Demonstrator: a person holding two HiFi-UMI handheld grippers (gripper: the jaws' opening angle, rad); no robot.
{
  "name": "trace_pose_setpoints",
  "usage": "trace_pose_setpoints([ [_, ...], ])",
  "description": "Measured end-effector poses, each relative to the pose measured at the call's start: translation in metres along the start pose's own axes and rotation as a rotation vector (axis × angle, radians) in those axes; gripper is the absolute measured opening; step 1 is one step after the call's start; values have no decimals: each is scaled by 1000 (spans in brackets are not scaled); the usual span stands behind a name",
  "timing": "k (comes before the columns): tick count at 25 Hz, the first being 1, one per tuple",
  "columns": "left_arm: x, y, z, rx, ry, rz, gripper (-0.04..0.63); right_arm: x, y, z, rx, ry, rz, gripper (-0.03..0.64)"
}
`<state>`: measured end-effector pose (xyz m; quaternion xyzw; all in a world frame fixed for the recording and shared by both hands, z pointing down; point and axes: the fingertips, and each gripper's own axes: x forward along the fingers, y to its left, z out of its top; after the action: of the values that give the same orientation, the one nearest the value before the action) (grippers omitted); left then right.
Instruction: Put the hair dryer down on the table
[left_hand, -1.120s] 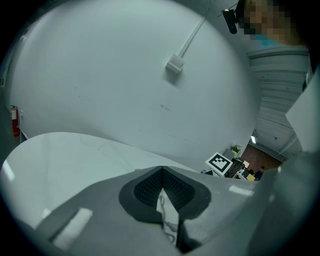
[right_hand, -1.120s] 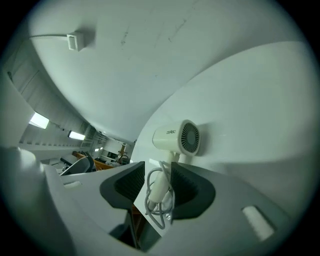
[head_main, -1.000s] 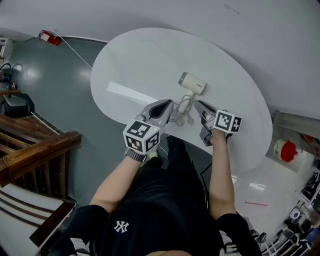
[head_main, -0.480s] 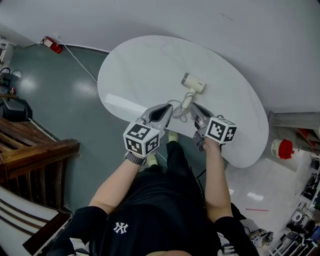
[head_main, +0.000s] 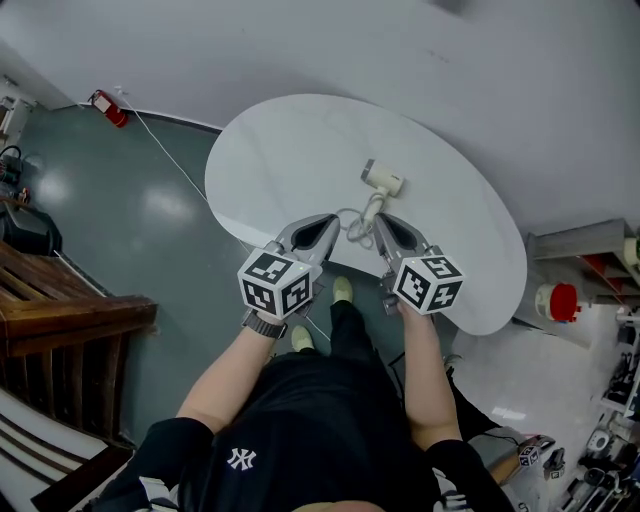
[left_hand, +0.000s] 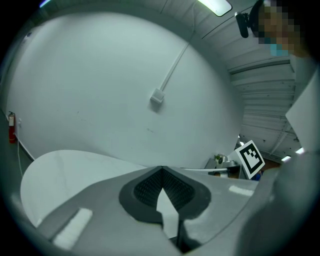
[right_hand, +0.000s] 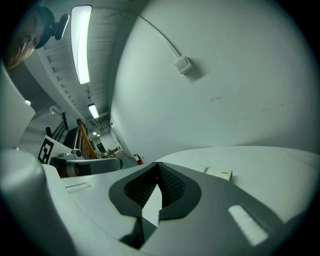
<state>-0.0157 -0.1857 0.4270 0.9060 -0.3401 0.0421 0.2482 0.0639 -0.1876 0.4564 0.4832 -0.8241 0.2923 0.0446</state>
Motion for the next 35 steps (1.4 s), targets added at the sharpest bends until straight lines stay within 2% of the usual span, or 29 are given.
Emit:
trace_pose_setpoints([
  [7,-26,-30,28,29,-50,-52,0,-25,40,24,-85,-75,-9,23],
  [22,-71,-68,59,123,-134,-68,0,-67,97,57,-196,-208,-32,21],
  [26,-78,-75,65,154,-152,-67,0,-75,104,61,-211,-240,-46,20],
  [35,-82,-76,67,160,-164,-69,0,-77,111,64,-217,-262,-48,20],
])
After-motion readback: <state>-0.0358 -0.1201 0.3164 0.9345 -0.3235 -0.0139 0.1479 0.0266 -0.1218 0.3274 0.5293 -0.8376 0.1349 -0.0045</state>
